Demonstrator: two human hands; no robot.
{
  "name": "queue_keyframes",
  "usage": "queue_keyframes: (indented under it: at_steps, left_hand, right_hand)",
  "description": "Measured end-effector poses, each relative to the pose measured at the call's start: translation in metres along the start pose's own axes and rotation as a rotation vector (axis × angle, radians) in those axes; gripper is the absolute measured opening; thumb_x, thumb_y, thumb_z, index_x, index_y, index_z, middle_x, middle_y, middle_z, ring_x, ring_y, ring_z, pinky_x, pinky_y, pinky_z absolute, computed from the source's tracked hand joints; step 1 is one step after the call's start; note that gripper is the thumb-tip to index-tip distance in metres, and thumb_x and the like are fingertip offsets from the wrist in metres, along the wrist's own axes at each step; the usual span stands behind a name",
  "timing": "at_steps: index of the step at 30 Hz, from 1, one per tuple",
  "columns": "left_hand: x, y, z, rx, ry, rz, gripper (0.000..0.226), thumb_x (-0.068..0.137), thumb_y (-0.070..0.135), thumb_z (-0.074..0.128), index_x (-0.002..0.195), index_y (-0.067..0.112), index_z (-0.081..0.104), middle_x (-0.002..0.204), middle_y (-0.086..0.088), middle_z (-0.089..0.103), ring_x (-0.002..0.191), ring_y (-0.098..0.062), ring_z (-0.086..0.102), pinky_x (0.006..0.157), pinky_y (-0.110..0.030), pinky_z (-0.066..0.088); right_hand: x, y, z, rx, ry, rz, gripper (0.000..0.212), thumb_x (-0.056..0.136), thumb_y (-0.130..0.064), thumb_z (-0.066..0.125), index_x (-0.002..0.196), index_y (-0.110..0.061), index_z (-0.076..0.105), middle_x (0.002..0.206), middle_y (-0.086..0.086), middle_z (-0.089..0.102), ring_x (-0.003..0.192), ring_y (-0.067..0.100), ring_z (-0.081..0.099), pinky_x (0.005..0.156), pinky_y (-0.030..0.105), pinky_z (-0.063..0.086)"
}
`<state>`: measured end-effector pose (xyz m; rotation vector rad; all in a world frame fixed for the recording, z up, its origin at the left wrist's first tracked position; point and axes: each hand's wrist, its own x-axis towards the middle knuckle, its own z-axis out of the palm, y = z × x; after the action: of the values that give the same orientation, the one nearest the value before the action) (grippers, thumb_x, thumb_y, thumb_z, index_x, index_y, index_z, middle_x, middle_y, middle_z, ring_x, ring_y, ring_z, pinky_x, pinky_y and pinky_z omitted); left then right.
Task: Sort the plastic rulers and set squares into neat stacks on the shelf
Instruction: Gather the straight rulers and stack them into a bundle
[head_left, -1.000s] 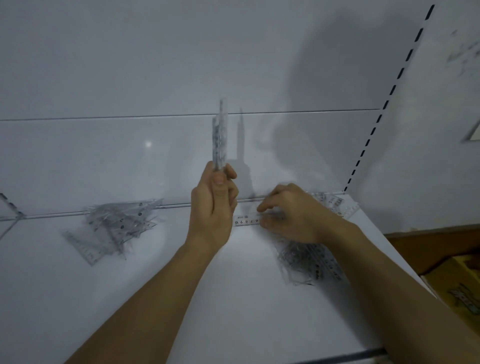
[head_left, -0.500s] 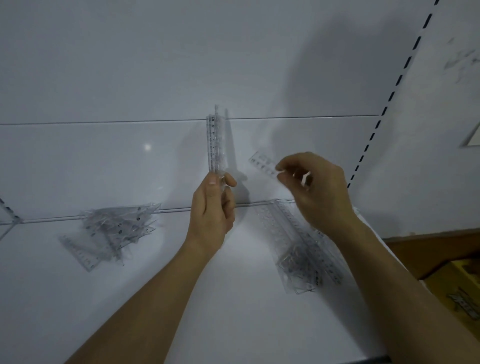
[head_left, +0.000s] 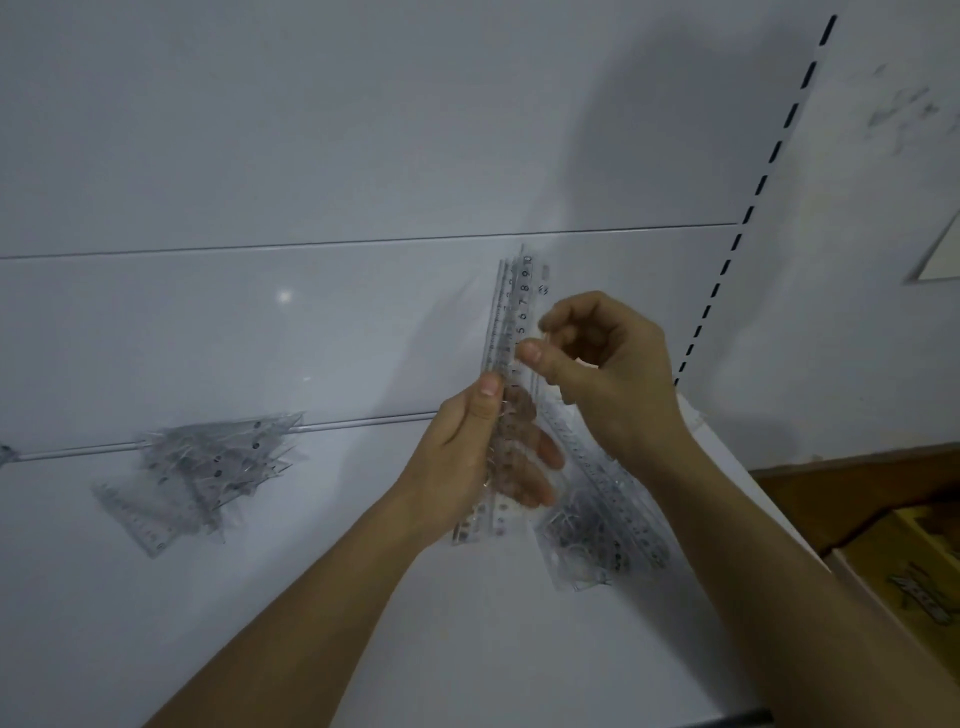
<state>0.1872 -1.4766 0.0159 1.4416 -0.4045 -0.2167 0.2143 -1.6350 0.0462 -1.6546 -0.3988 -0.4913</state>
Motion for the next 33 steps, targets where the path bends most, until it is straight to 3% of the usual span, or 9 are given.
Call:
queue_keyframes:
  at_steps: [2,6,8,10,14,17,21,29,33]
  left_hand:
    - [0.001,-0.002,0.000,0.019,0.037,0.032,0.060,0.097,0.052,0.028,0.104,-0.001,0.055,0.065,-0.012,0.061,0.047,-0.026,0.054,0.047,-0.029,0.046]
    - [0.009,-0.006,-0.008,-0.032,0.190,0.147,0.058,0.089,0.064,0.039,0.094,0.011,0.060,0.060,-0.003,0.043,0.046,-0.015,0.034,0.042,-0.024,0.028]
    - [0.010,-0.009,-0.015,0.036,0.256,0.225,0.051,0.092,0.059,0.040,0.098,0.011,0.059,0.062,-0.004,0.038,0.047,-0.016,0.030,0.041,-0.030,0.023]
    - [0.010,-0.015,-0.020,0.139,0.275,0.272,0.040,0.100,0.049,0.041,0.103,0.014,0.059,0.064,-0.004,0.038,0.050,-0.023,0.031,0.041,-0.037,0.026]
    - [0.014,-0.023,-0.024,0.242,0.284,0.230,0.044,0.094,0.057,0.042,0.097,0.016,0.057,0.065,0.002,0.047,0.054,-0.022,0.041,0.046,-0.040,0.037]
    - [0.017,-0.025,-0.027,0.242,0.317,0.195,0.045,0.096,0.056,0.039,0.097,0.015,0.057,0.066,-0.002,0.048,0.054,-0.023,0.042,0.045,-0.035,0.036]
    - [0.016,-0.028,-0.028,0.283,0.288,0.185,0.037,0.101,0.045,0.036,0.098,0.017,0.060,0.065,-0.004,0.047,0.051,-0.020,0.040,0.044,-0.031,0.033]
    - [0.016,-0.027,-0.027,0.228,0.283,0.182,0.041,0.101,0.044,0.036,0.099,0.012,0.061,0.065,-0.003,0.047,0.050,-0.019,0.040,0.042,-0.030,0.033]
    - [0.016,-0.023,-0.022,0.111,0.279,0.191,0.044,0.101,0.045,0.034,0.096,0.010,0.060,0.063,-0.004,0.048,0.044,-0.016,0.040,0.039,-0.026,0.035]
  right_hand:
    - [0.002,0.010,-0.001,-0.220,-0.016,-0.063,0.022,0.084,-0.028,0.080,0.089,-0.015,0.063,0.068,0.001,0.062,0.060,0.014,0.055,0.058,0.022,0.046]
    - [0.003,0.024,-0.011,-0.715,-0.244,-0.053,0.033,0.101,-0.050,0.046,0.093,-0.021,0.061,0.076,-0.006,0.061,0.069,0.011,0.056,0.066,0.034,0.046]
    - [0.002,0.027,-0.014,-0.870,-0.390,0.029,0.031,0.096,-0.055,0.053,0.102,-0.026,0.061,0.086,-0.009,0.061,0.077,0.009,0.055,0.070,0.033,0.047]
    - [-0.002,0.029,-0.015,-0.934,-0.501,0.094,0.041,0.086,-0.064,0.062,0.108,-0.029,0.059,0.091,-0.011,0.059,0.083,0.011,0.054,0.074,0.034,0.049]
    - [-0.007,0.031,-0.008,-1.014,-0.597,0.135,0.057,0.076,-0.067,0.070,0.118,-0.031,0.055,0.094,-0.011,0.057,0.092,0.014,0.053,0.078,0.036,0.048]
    - [-0.009,0.028,-0.006,-1.047,-0.589,0.108,0.058,0.078,-0.057,0.073,0.126,-0.028,0.054,0.099,-0.006,0.062,0.093,0.017,0.055,0.079,0.034,0.049]
    - [-0.013,0.025,0.001,-1.093,-0.585,0.091,0.062,0.076,-0.058,0.072,0.125,-0.025,0.054,0.104,-0.002,0.062,0.097,0.020,0.058,0.074,0.031,0.042]
    - [-0.009,0.030,0.000,-0.970,-0.453,0.163,0.034,0.080,-0.032,0.070,0.111,-0.017,0.068,0.089,0.001,0.068,0.083,0.019,0.064,0.077,0.035,0.058]
    - [0.001,0.025,-0.008,-0.769,-0.291,0.254,0.018,0.080,-0.023,0.071,0.098,-0.022,0.076,0.084,-0.003,0.072,0.073,0.009,0.065,0.071,0.020,0.052]
